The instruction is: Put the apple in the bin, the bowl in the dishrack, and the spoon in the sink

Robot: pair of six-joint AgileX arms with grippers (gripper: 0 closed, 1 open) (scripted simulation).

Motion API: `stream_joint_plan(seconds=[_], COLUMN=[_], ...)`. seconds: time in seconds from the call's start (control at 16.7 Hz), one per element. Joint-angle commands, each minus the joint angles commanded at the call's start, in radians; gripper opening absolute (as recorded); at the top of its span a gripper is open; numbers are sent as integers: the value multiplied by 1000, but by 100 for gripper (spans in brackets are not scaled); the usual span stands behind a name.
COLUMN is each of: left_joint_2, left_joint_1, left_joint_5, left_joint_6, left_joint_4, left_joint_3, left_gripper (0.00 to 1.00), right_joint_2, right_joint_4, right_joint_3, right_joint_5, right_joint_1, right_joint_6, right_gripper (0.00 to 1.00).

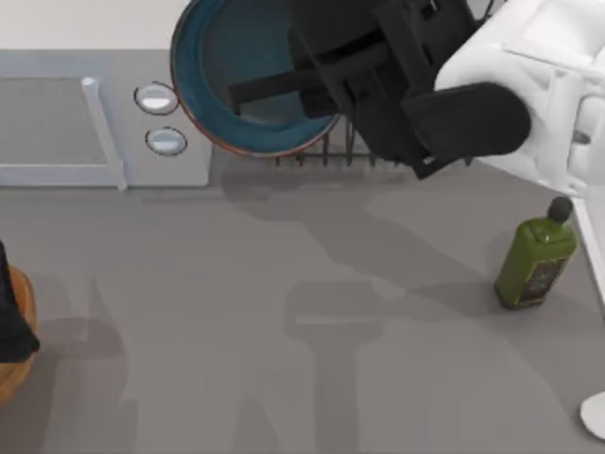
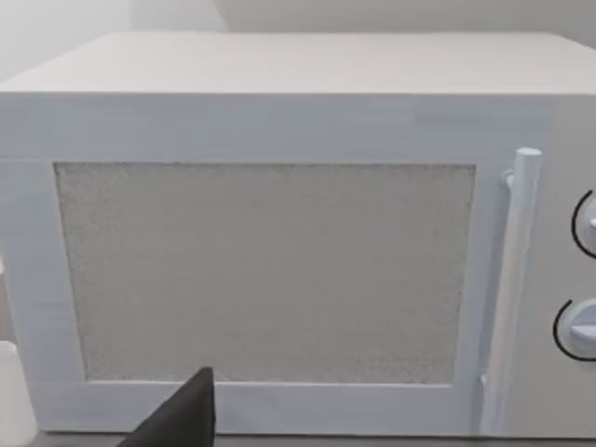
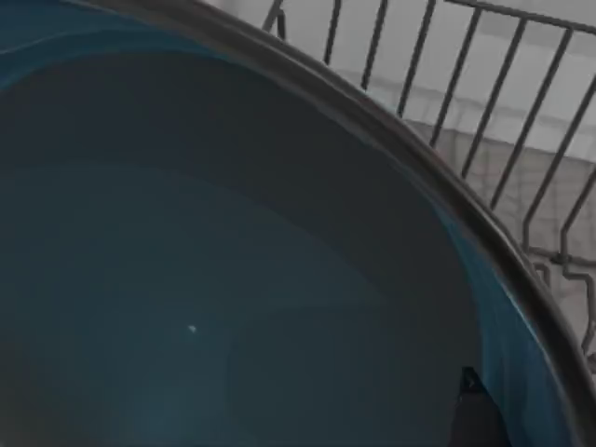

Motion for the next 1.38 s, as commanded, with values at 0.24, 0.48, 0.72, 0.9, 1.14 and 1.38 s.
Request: stream_joint_plan(seconds=[0.24, 0.48, 0.72, 0.9, 1.14, 1.38], left_joint_2=[0, 0, 0, 0, 0, 0], left_joint_1=[0, 0, 0, 0, 0, 0], left_joint_5=[0, 0, 0, 0, 0, 0], left_joint_6=[0, 0, 0, 0, 0, 0], left_joint_4=[0, 0, 0, 0, 0, 0], left_joint_3=[0, 0, 0, 0, 0, 0], left_gripper=[100, 100, 100, 100, 100, 100], right_joint_2=[-119, -227, -240, -236, -130, 82], right_joint_4=[311, 462, 477, 478, 587, 848], right_joint_3=[-20, -71, -83, -78, -85, -119], right_joint_5=[264, 398, 407, 404, 345, 222], right_joint_1=[35, 118, 135, 129, 65, -63], right_joint_6=[-138, -272, -290, -287, -289, -297], right_gripper=[0, 0, 0, 0, 0, 0])
